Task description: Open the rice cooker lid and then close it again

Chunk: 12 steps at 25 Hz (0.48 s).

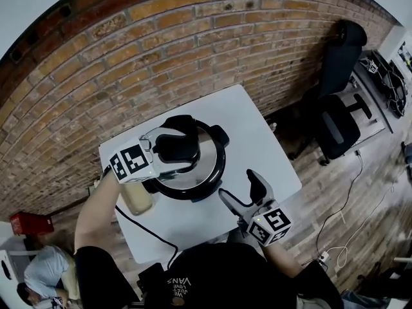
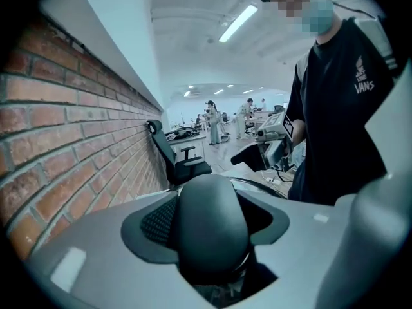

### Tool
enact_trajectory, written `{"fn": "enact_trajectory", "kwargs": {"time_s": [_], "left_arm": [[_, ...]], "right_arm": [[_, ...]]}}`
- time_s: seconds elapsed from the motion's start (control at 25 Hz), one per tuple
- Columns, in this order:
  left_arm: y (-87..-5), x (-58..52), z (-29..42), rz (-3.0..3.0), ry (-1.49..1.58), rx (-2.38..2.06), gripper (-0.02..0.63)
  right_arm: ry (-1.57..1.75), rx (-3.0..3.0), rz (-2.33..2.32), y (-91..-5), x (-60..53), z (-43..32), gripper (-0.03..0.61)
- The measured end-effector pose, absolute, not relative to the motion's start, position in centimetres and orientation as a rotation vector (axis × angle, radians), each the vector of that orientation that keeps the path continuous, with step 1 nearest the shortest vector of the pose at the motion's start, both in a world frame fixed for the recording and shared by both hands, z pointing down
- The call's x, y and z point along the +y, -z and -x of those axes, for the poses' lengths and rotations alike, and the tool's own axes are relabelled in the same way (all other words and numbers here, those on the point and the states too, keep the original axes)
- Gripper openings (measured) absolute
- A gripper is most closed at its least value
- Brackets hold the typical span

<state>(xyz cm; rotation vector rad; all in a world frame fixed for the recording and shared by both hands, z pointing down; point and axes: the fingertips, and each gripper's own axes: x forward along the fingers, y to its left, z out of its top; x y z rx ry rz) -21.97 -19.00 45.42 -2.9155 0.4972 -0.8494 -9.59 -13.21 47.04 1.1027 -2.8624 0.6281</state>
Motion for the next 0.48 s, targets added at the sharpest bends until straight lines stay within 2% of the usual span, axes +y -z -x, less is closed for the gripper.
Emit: {"fn": "enact_trajectory", "kwargs": {"time_s": [0.48], "left_arm": [[-45.2,-18.7,21.7,2.909,0.862,0.4,0.278]], "right_arm": [[-0.632,-2.815,-1.282,-47.4,-10.6,7.3,0.43]]}}
